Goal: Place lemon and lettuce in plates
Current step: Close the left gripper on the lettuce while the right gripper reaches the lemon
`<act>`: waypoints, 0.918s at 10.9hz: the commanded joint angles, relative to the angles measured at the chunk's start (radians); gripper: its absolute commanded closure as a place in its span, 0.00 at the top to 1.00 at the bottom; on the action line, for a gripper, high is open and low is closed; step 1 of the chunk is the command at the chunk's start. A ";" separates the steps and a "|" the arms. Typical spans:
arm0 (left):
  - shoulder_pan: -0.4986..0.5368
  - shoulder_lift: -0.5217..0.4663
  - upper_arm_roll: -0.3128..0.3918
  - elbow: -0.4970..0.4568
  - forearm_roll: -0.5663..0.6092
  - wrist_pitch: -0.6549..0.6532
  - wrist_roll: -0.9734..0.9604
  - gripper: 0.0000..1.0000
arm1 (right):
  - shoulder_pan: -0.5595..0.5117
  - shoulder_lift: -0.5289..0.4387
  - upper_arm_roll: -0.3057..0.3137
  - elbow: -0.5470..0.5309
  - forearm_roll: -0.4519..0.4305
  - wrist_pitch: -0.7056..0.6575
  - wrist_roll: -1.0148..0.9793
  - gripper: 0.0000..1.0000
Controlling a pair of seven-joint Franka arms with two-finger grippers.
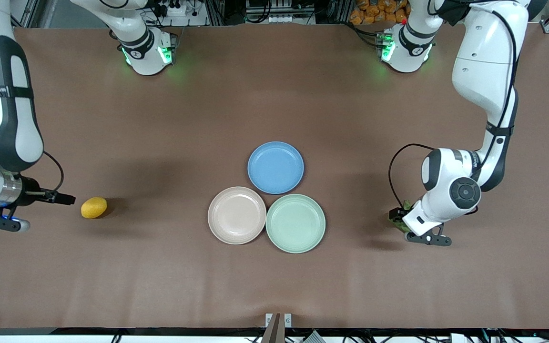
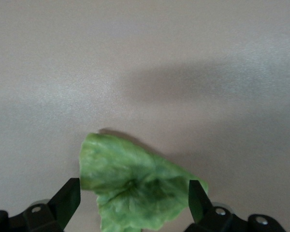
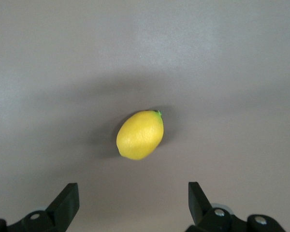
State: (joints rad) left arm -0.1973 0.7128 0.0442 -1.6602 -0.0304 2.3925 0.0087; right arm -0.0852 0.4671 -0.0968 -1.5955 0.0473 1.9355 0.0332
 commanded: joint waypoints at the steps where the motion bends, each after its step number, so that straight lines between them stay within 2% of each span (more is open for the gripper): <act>1: -0.002 0.025 0.002 -0.010 -0.022 0.054 0.002 0.87 | -0.015 0.062 0.006 0.000 0.048 0.077 -0.016 1.00; 2: -0.002 0.031 0.002 -0.010 -0.022 0.057 0.002 0.85 | -0.015 0.083 0.006 0.000 0.048 0.101 -0.016 1.00; 3: -0.002 0.033 0.002 -0.010 -0.022 0.057 0.002 0.76 | -0.015 0.102 0.006 0.000 0.048 0.126 -0.016 1.00; 5: -0.002 0.031 0.002 -0.010 -0.022 0.057 0.001 0.52 | -0.016 0.125 0.006 -0.009 0.046 0.163 -0.019 1.00; 7: -0.002 0.027 0.002 -0.009 -0.022 0.057 0.001 0.34 | -0.015 0.122 0.006 -0.076 0.048 0.253 -0.019 1.00; 10: -0.002 0.023 0.002 -0.007 -0.022 0.057 0.004 0.13 | -0.016 0.125 0.006 -0.110 0.048 0.318 -0.018 1.00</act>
State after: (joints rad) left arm -0.1977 0.7358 0.0356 -1.6625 -0.0384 2.4347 0.0075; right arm -0.0882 0.6044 -0.0985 -1.6699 0.0779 2.2086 0.0317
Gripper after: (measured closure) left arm 0.705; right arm 0.000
